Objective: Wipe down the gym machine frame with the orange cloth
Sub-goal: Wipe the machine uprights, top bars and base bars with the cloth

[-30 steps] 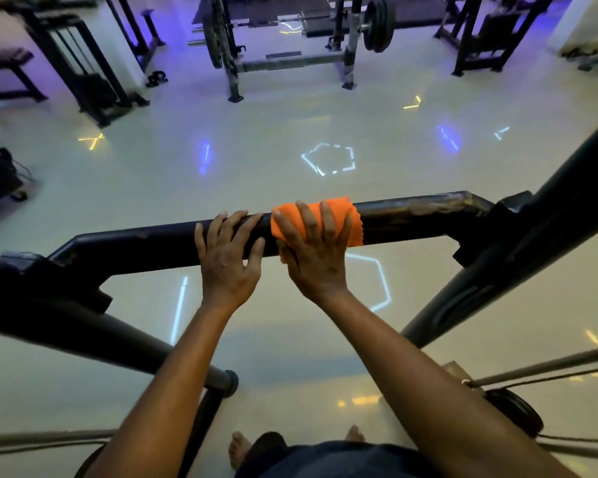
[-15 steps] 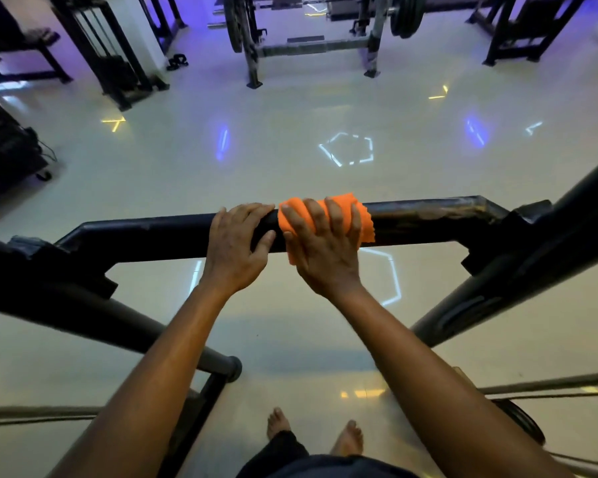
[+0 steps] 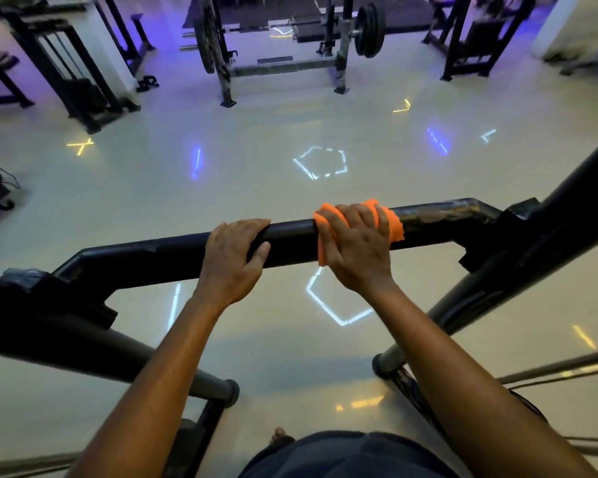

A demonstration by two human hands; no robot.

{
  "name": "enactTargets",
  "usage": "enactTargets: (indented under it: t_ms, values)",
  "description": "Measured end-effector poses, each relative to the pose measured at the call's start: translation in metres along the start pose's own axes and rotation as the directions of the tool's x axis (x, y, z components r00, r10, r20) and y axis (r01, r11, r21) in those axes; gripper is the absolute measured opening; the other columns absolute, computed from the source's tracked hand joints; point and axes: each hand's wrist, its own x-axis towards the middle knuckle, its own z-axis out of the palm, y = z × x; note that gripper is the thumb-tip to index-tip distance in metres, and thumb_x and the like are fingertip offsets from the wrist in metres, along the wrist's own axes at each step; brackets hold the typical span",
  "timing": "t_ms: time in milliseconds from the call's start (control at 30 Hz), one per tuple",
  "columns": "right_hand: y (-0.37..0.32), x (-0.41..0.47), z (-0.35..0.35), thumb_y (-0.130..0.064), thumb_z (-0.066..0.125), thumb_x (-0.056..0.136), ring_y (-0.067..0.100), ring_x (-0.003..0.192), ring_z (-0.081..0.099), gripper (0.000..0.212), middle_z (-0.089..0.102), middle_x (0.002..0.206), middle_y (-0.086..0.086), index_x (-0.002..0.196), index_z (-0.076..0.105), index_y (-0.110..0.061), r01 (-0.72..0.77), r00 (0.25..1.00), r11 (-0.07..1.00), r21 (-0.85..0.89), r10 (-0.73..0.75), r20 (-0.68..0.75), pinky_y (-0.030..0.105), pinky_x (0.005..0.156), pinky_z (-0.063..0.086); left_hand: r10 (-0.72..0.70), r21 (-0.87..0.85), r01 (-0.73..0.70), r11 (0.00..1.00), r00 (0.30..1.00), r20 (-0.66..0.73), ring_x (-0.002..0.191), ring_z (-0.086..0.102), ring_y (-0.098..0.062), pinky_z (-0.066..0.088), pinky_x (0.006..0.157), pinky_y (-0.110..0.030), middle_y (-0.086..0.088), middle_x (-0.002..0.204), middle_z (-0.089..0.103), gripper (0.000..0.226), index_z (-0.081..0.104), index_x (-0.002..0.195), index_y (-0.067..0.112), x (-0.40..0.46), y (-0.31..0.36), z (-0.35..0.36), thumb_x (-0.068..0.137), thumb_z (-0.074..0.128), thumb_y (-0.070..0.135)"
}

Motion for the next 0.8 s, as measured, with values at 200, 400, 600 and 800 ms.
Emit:
enactTargets:
  t_ms: [200,400,600,800]
  values:
    - [-0.056,0.010,0.022,-0.049,0.047,0.109,0.026,0.134,0.053,0.031,0.068,0.130,-0.010,0.123,0.072,-0.036,-0.179,0.983,0.984,0.022,0.180,-0.028,0.059,0.130,0.013,-0.033,-0.021,0.033,0.999,0.999,-0.013,0.132,0.055,-0.016,0.029,0.119,-0.044,0.009,0.139,0.066,0.043,0.060,0.143,0.029,0.001,0.004,0.003,0.101,0.052,0.035]
    - [0.011,-0.023,0.009,-0.044,0.047,0.114,0.035,0.149,0.045,0.046,0.054,0.157,0.001,0.157,0.056,-0.032,0.095,0.993,0.991,-0.092,-0.101,-0.058,0.061,0.127,0.025,-0.023,-0.049,0.023,0.999,1.000,0.008,0.135,0.052,-0.014,0.026,0.122,-0.045,0.009,0.142,0.062,0.043,0.057,0.144,0.029,0.000,0.006,0.007,0.103,0.047,0.034]
    - [-0.010,-0.033,0.027,-0.038,0.045,0.116,0.043,0.163,0.021,0.042,0.042,0.167,0.006,0.155,0.058,-0.031,-0.295,0.937,0.956,0.001,0.289,-0.196,0.073,0.128,0.006,0.016,-0.040,-0.015,0.999,0.999,0.033,0.140,0.047,-0.013,0.020,0.126,-0.050,0.008,0.147,0.058,0.044,0.053,0.148,0.029,0.001,0.026,0.013,0.107,0.042,0.039]
    - [0.032,-0.050,0.035,-0.034,0.058,0.110,0.042,0.165,0.020,0.062,0.033,0.175,0.011,0.168,0.037,-0.033,0.158,0.980,0.983,-0.093,-0.168,-0.110,0.072,0.124,0.025,0.037,-0.066,-0.035,0.997,0.999,0.029,0.141,0.047,-0.012,0.022,0.125,-0.049,0.009,0.149,0.058,0.043,0.054,0.148,0.029,0.012,0.048,0.030,0.108,0.039,0.037]
